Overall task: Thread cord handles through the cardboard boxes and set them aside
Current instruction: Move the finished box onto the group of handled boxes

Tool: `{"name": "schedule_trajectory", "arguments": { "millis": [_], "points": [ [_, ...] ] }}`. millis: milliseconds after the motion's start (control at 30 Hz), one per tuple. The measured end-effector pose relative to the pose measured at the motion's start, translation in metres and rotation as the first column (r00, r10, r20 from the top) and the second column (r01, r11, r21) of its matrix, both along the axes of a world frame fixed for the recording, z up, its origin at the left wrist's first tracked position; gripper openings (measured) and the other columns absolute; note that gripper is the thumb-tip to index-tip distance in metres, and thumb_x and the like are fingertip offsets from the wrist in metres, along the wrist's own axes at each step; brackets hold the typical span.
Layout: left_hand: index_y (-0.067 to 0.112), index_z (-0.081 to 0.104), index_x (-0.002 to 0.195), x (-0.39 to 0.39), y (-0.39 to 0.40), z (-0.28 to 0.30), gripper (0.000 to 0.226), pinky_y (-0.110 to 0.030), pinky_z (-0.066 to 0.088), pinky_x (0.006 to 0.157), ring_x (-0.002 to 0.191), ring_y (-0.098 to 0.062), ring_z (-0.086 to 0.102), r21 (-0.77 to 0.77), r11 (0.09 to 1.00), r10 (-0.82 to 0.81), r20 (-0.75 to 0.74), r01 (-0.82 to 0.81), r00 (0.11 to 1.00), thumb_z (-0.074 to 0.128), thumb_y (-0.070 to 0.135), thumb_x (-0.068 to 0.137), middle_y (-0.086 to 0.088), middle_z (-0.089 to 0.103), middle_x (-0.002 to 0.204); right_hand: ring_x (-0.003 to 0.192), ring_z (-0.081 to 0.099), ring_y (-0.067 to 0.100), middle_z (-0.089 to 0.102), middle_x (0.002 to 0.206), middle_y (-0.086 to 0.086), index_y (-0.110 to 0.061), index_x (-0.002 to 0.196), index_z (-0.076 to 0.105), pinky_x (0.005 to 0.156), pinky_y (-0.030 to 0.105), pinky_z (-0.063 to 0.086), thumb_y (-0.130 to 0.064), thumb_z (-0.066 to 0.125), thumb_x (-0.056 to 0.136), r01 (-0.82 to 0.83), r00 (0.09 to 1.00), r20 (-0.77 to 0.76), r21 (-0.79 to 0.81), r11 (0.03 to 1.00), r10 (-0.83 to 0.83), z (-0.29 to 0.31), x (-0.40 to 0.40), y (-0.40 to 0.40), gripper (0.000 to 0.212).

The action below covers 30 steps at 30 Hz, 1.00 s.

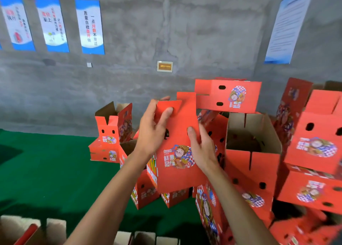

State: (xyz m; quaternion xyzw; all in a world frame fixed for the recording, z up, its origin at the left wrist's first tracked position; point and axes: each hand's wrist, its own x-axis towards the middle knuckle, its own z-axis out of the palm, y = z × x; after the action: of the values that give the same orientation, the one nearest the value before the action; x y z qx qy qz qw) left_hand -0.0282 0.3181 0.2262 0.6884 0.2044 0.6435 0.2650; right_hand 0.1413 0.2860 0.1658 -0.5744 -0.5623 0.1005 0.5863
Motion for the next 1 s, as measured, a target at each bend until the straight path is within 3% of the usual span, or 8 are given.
{"name": "schedule_trajectory", "arguments": {
  "millis": [100,200,333,400,567,700,867,1000],
  "points": [
    [0.017,0.06,0.115,0.011,-0.043,-0.006,0.012,-0.019,0.051,0.081,0.093,-0.004,0.066,-0.013,0.999,-0.044,0.052,0.044,0.998,0.06,0.023,0.104,0.011,0.07,0.105,0.121,0.063,0.013,0.069,0.132,-0.005,-0.028,0.145,0.052,0.105,0.031,0.047,-0.043,0.053,0.101,0.07,0.993,0.087,0.068,0.995,-0.075,0.003,0.01,-0.051,0.047],
    [0.028,0.06,0.11,0.02,-0.086,-0.019,0.008,-0.02,0.049,0.085,0.096,-0.006,0.065,0.002,0.999,-0.042,0.089,0.042,0.995,0.059,0.022,0.105,0.007,0.07,0.105,0.113,0.068,0.02,0.074,0.122,-0.002,-0.027,0.142,0.057,0.098,0.038,0.053,-0.043,0.055,0.093,0.102,0.988,0.104,0.087,0.991,-0.11,0.002,0.023,-0.097,0.051],
    [0.043,0.059,0.104,0.038,-0.134,-0.043,0.016,-0.011,0.046,0.082,0.091,0.004,0.062,0.009,0.998,0.067,0.076,-0.068,0.995,0.059,0.028,0.105,0.023,0.066,0.098,0.103,0.072,0.022,0.077,0.114,0.0,-0.025,0.139,0.061,0.092,0.04,0.055,-0.04,0.056,0.088,0.118,0.979,0.149,0.16,0.98,-0.142,-0.015,0.04,-0.144,0.054],
    [0.036,0.061,0.11,0.047,-0.155,-0.06,0.008,-0.013,0.048,0.083,0.095,0.002,0.064,-0.018,0.996,0.094,0.082,-0.093,0.992,0.058,0.03,0.105,0.019,0.069,0.104,0.104,0.072,0.024,0.077,0.116,0.003,-0.02,0.138,0.063,0.092,0.039,0.055,-0.038,0.058,0.087,0.118,0.973,0.17,0.212,0.97,-0.156,-0.031,0.05,-0.164,0.055],
    [0.013,0.056,0.137,0.073,-0.196,-0.102,0.034,-0.018,0.044,0.104,0.132,-0.012,0.057,-0.096,0.992,0.083,0.046,-0.079,0.995,0.058,0.025,0.105,0.006,0.063,0.139,0.106,0.073,0.02,0.076,0.119,0.004,-0.013,0.135,0.066,0.094,0.033,0.056,-0.032,0.064,0.085,0.114,0.978,0.141,0.257,0.96,-0.154,-0.089,0.077,-0.198,0.054],
    [0.016,0.06,0.125,0.088,-0.216,-0.132,0.029,-0.024,0.04,0.111,0.136,-0.009,0.052,-0.226,0.965,0.132,-0.01,-0.131,0.991,0.067,0.029,0.099,0.006,0.06,0.142,0.102,0.073,0.014,0.075,0.119,0.005,-0.005,0.133,0.067,0.095,0.016,0.052,-0.023,0.069,0.085,0.087,0.984,0.121,0.3,0.95,-0.129,-0.145,0.09,-0.223,0.051],
    [0.019,0.073,0.104,0.1,-0.226,-0.153,0.019,-0.024,0.044,0.1,0.111,-0.007,0.066,-0.346,0.926,0.102,-0.148,-0.148,0.984,0.067,0.036,0.099,0.005,0.075,0.113,0.115,0.07,0.014,0.068,0.133,0.007,-0.002,0.141,0.058,0.097,0.028,0.057,-0.024,0.066,0.096,0.044,0.99,0.115,0.268,0.963,-0.077,-0.215,0.096,-0.25,0.051],
    [0.014,0.08,0.086,0.109,-0.23,-0.166,0.033,-0.011,0.047,0.085,0.09,-0.001,0.07,-0.497,0.865,-0.042,-0.202,-0.065,0.978,0.065,0.04,0.099,0.005,0.079,0.092,0.133,0.058,0.008,0.056,0.15,0.001,-0.011,0.153,0.046,0.107,0.023,0.048,-0.037,0.056,0.105,-0.024,0.999,0.044,0.151,0.988,0.018,-0.255,0.094,-0.275,0.055]
  ]
}}
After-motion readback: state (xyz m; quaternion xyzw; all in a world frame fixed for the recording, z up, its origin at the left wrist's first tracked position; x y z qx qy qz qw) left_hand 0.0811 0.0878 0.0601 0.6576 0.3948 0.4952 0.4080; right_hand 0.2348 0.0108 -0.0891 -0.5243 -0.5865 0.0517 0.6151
